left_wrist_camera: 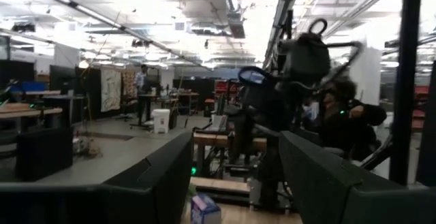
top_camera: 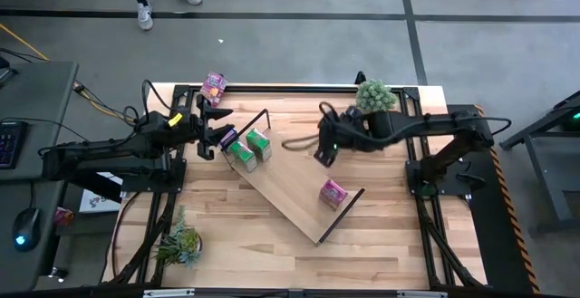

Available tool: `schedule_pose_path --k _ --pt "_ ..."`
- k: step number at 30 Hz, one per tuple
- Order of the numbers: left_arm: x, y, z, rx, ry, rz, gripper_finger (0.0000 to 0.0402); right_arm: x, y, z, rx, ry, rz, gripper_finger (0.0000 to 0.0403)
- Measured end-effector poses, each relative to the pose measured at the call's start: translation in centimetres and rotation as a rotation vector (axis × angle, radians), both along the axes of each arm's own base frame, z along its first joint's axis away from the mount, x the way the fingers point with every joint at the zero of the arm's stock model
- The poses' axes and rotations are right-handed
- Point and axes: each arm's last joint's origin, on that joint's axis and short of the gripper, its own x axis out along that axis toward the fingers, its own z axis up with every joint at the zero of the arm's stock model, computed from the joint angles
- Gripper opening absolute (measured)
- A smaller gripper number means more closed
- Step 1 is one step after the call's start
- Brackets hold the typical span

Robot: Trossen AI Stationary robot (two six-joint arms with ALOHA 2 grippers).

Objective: Stack cereal on shelf
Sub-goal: Put the pink cereal box on the shelf

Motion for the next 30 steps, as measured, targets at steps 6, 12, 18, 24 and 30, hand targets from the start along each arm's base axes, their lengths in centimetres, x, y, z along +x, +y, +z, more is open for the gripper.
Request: schedule_pose_path --k 6,12,18,24,30 --pt "0.1 0.7 -0.9 -0.062 0.081 0.219 0.0209 -0.3 -4.7 0.0 -0.059 0.047 -0.083 0.0262" --pt "-0.4 3.2 1.3 -0.111 0.261 0.793 0.0208 -0.3 -7.8 0.4 -0.074 0.011 -0.104 0.0262" --pt "-0.3 7.3 1.9 -0.272 0.583 1.058 0.0173 0.2 -8.8 0.8 -0.06 -0.052 -0.038 0.0262" --pt "-0.6 10.8 -3.6 -0.439 0.799 1.226 0.0081 0.2 -8.8 0.8 -0.076 -0.033 -0.003 0.0262" --pt "-1.6 11.7 -8.3 -0.542 0.703 1.269 0.001 0.2 -8.8 0.8 -0.086 -0.02 0.015 0.0262"
